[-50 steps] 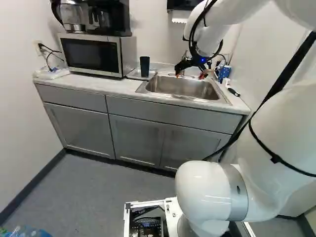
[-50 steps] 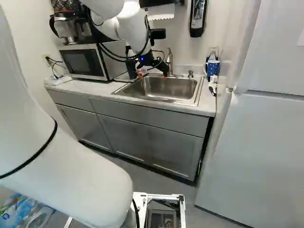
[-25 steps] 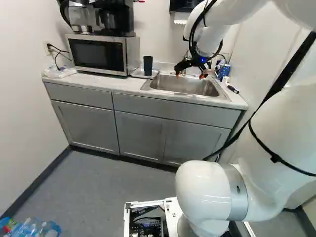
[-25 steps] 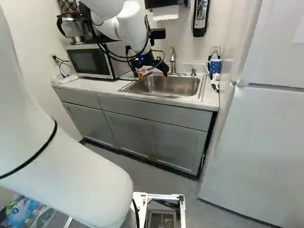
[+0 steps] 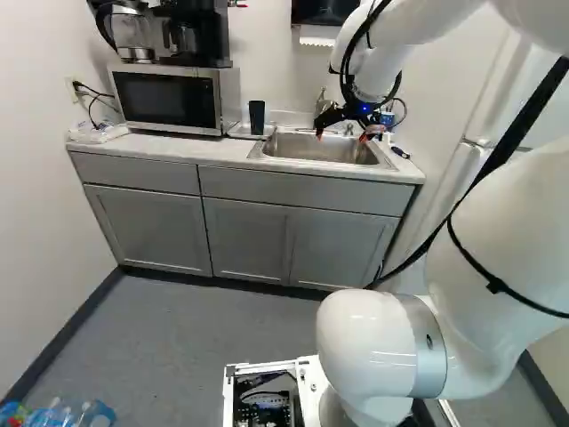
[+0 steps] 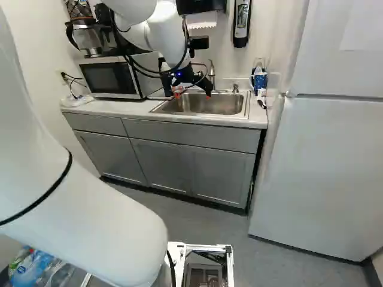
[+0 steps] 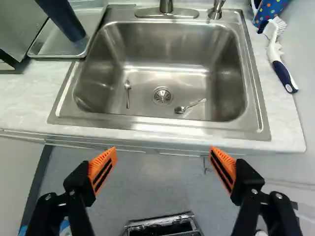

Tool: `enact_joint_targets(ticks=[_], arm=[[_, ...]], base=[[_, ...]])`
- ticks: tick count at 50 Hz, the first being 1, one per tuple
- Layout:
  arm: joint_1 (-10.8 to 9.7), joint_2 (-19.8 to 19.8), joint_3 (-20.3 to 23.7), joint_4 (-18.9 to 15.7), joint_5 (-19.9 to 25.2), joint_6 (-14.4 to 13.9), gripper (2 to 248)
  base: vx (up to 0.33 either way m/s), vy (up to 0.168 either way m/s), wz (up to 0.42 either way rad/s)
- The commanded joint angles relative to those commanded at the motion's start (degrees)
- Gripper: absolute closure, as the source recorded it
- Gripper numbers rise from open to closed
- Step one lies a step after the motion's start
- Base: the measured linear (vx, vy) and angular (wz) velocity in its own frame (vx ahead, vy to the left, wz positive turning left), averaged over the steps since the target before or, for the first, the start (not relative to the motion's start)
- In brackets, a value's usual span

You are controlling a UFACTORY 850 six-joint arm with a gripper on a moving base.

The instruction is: Rinse the cup and place it in the tray

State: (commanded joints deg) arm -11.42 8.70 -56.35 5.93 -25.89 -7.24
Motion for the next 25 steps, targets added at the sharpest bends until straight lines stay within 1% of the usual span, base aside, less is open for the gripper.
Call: enact_joint_targets(ticks=[25], arm=[[0.0,0.0,0.0,0.0,0.0,0.0,3]], base=[[-0.113,0.062,-0.179]])
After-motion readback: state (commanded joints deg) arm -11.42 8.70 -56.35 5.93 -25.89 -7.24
